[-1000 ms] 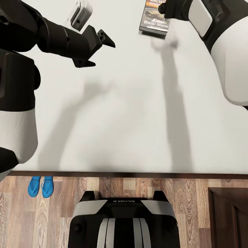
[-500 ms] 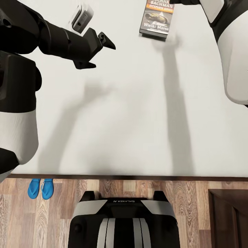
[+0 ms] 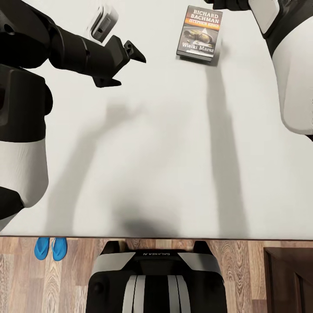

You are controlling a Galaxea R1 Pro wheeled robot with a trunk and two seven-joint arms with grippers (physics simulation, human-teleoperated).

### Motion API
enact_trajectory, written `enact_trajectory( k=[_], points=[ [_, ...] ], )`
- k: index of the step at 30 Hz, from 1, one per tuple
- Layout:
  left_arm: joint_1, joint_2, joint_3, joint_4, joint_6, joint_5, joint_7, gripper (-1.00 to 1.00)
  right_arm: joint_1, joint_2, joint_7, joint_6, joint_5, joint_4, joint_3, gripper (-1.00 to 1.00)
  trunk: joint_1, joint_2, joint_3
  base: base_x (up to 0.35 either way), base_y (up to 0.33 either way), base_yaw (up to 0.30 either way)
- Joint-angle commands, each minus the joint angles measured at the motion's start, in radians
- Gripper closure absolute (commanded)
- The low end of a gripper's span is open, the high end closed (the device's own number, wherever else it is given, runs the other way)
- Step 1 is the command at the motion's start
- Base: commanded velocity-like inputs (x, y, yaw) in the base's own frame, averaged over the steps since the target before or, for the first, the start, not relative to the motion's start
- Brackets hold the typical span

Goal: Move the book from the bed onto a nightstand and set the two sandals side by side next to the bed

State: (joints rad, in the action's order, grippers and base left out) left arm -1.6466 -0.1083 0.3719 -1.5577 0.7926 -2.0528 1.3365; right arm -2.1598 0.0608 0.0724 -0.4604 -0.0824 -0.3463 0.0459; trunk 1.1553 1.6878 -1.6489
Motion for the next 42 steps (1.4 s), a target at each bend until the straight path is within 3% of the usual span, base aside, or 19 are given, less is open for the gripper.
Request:
enact_trajectory(
  k=[1,42],
  points=[
    [-0.001,-0.001,0.001,-0.001,0.008,-0.005,0.008,-1.0,0.002,0.001,0.006,-0.005,-0.009,-0.002,0.005,-1.0,0.0,0.0,0.0,0.032,0.0,0.0],
    [0.002,0.0,0.011,0.002,0.008,0.003,0.01,-1.0,0.059,-0.002,0.004,0.043,-0.013,0.013,0.005,-1.0,0.0,0.0,0.0,0.056,0.0,0.0]
  ],
)
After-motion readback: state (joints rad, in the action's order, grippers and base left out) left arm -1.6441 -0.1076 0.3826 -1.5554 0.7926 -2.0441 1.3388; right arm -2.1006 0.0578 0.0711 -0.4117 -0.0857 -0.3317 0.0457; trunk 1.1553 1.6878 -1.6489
